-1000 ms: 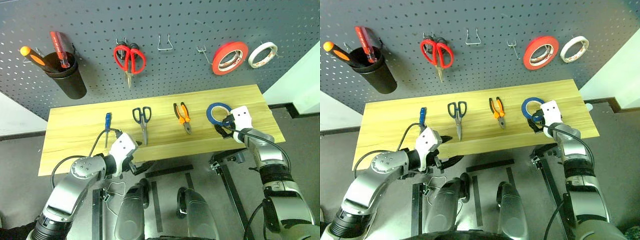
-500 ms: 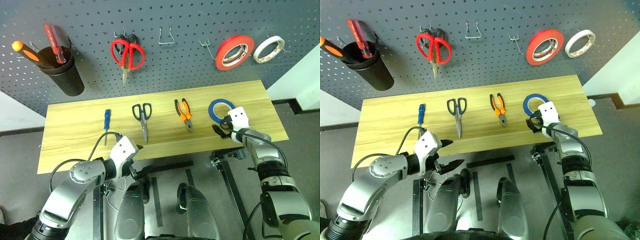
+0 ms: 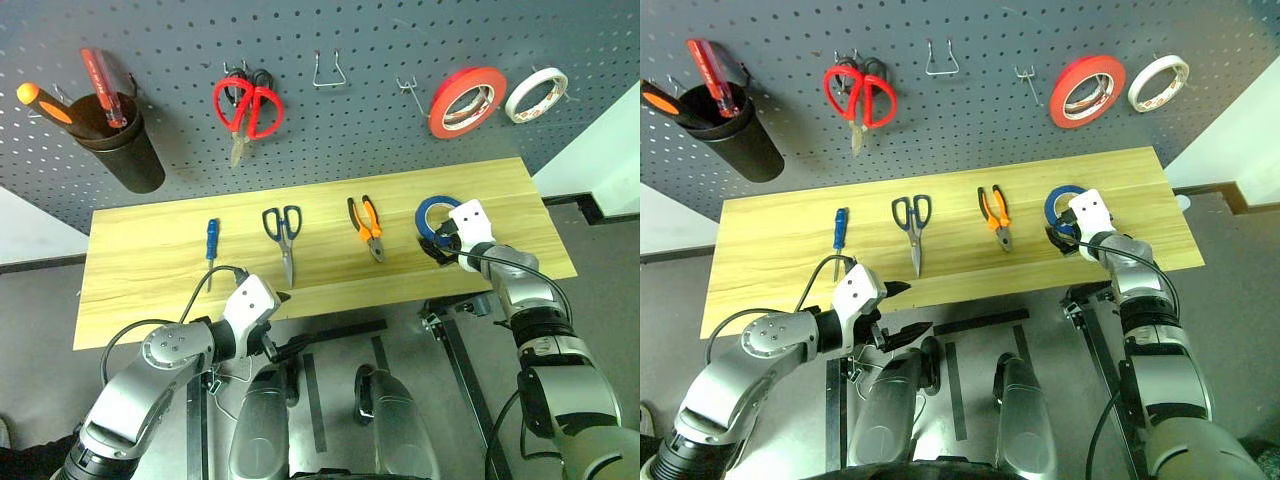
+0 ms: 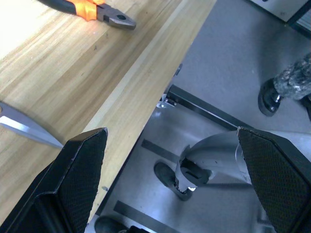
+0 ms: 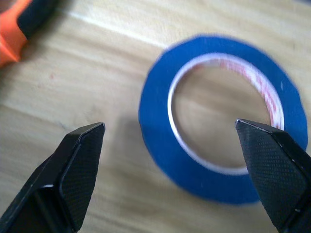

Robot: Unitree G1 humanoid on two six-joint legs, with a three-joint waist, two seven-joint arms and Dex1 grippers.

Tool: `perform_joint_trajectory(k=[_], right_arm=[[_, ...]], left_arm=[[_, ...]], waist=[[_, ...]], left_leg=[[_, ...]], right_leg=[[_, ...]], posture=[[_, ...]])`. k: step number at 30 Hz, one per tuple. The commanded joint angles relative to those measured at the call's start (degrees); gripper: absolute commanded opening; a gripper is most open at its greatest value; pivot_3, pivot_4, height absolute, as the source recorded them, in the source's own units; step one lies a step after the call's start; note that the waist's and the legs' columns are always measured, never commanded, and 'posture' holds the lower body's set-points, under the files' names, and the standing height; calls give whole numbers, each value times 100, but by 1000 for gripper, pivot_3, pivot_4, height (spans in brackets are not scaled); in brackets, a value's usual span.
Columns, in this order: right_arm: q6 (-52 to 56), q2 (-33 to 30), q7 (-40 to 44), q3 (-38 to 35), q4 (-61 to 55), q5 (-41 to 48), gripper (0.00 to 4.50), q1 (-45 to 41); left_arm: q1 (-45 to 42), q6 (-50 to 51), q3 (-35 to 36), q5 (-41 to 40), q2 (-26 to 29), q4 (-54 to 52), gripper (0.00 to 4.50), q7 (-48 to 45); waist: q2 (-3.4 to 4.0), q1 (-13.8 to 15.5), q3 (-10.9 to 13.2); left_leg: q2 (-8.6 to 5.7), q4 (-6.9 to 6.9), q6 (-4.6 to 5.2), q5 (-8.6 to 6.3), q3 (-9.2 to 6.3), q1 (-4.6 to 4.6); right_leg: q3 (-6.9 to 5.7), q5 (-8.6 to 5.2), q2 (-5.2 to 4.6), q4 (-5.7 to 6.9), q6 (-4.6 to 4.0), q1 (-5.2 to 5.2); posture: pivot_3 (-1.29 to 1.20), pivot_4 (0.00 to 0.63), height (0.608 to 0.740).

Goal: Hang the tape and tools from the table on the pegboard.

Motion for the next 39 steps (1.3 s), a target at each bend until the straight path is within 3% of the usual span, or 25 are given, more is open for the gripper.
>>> perform_joint_trajectory(k=[1,17,39], right_arm=[[-134,-109,91,-27,139,-12,4500,-130],[-691,167,171,245,2112,-383,4500,-1484],[99,246,514,280,2575,-450,4500,-1409]], left_arm=[[59,-42,-36,-74,30,-155,4462,30],[221,149,78,-263,138,-493,4462,196],[374,589,279,-636,287,-1034,4462,506]], waist=[[0,-2,0],[-22,-72,90],[-53,-144,208]], left_leg=[[0,1,0,0,1,0],[1,0,-6,4,2,1],[2,1,5,-4,1,23]], right_leg=[[1,0,-1,0,0,0],[13,0,-1,12,-1,-11],[19,-3,-13,24,-2,1]], posture=[[83,391,717],[104,413,717],[112,462,717]])
